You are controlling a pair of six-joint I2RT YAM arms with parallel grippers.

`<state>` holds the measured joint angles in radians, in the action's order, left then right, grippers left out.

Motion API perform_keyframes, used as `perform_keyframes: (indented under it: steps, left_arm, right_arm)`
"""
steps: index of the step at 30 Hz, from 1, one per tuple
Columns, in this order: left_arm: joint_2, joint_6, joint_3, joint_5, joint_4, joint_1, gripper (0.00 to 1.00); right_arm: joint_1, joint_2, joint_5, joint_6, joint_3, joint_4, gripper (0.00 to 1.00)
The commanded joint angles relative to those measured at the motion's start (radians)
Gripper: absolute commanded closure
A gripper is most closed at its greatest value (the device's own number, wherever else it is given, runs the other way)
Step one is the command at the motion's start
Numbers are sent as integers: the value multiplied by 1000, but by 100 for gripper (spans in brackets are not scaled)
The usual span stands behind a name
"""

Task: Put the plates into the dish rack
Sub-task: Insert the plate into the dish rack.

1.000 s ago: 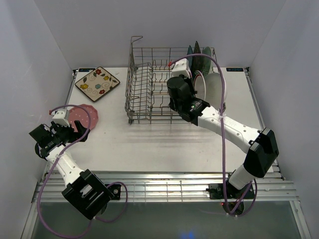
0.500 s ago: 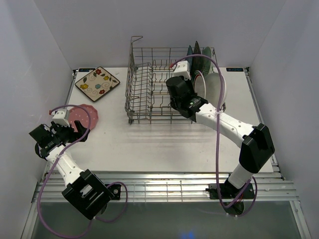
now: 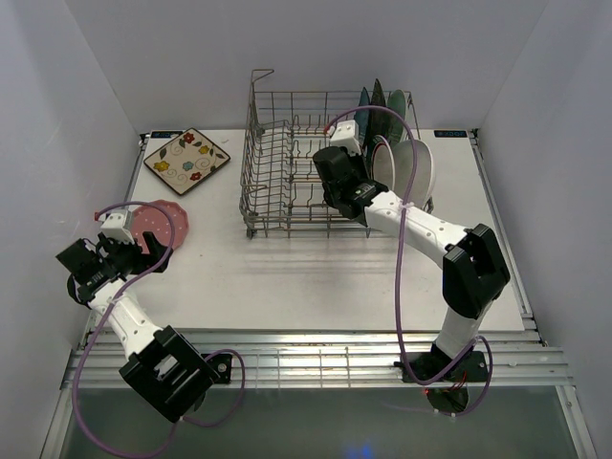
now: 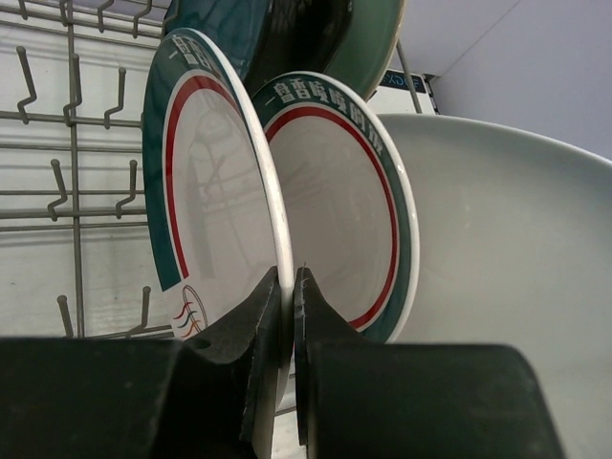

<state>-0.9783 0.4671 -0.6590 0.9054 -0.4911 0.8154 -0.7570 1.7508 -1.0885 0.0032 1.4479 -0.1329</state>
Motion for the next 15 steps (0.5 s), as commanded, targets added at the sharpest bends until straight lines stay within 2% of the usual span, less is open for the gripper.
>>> perform_keyframes:
  steps: [1, 15]
  left_arm:
    - [27, 13, 12, 24, 13, 4, 2]
    - [30, 15, 13, 23, 13, 4, 2]
  right_arm:
    - [16, -1, -8, 50, 60, 27, 92]
    - [38, 32, 76, 153, 88, -45, 92]
